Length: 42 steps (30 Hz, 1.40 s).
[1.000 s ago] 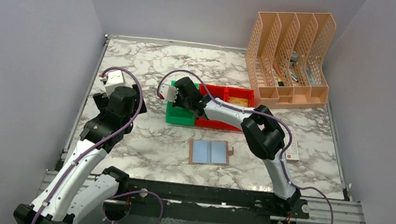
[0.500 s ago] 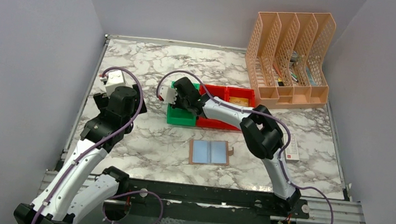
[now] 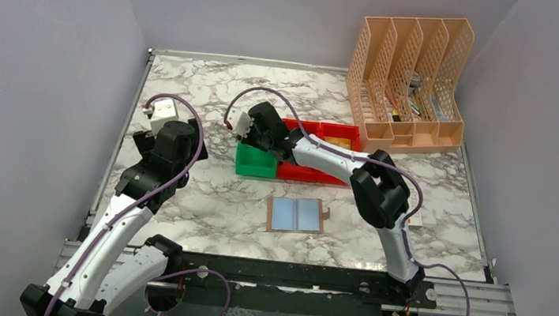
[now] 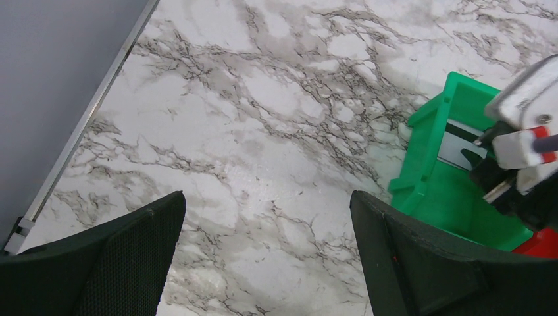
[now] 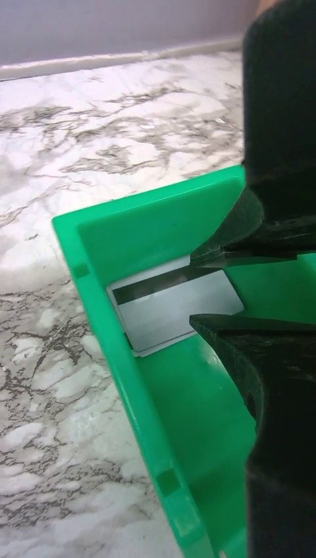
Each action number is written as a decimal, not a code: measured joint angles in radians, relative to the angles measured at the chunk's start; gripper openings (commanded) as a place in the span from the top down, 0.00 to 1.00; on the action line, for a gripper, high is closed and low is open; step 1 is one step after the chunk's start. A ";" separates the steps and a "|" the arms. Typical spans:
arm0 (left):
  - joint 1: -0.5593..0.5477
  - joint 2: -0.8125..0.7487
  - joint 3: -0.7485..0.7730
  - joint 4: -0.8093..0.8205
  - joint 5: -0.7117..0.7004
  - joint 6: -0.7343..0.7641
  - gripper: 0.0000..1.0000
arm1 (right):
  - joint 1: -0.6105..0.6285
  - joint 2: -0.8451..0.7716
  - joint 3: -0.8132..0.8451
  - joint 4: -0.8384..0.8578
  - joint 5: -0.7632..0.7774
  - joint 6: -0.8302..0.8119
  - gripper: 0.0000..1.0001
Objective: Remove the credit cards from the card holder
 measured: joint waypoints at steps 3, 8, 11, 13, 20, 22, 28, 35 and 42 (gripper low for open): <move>0.000 0.010 0.000 0.000 0.000 0.000 0.01 | 0.000 -0.073 -0.068 0.014 0.005 0.125 0.68; 0.001 0.002 0.000 0.000 0.000 0.000 0.01 | 0.000 -0.390 -0.356 0.034 0.070 0.534 0.67; 0.001 -0.012 0.000 -0.001 0.000 0.000 0.01 | -0.001 -0.567 -0.505 0.040 0.047 0.747 0.61; 0.001 -0.019 0.000 -0.001 0.000 0.000 0.01 | 0.003 -0.644 -0.600 0.040 0.018 0.875 0.44; 0.002 -0.017 0.000 -0.001 0.000 0.000 0.01 | 0.094 -0.646 -0.793 -0.062 0.015 1.124 0.36; 0.004 -0.011 0.000 -0.001 0.000 0.000 0.01 | 0.108 -0.632 -0.794 -0.083 0.018 1.161 0.36; 0.006 0.007 0.000 -0.001 0.000 0.000 0.01 | 0.164 -0.554 -0.725 -0.113 0.059 1.218 0.32; 0.006 0.007 0.000 -0.001 0.000 0.000 0.01 | 0.200 -0.448 -0.659 -0.173 0.132 1.253 0.23; 0.006 0.010 0.000 -0.001 0.000 0.000 0.01 | 0.214 -0.421 -0.641 -0.185 0.181 1.285 0.38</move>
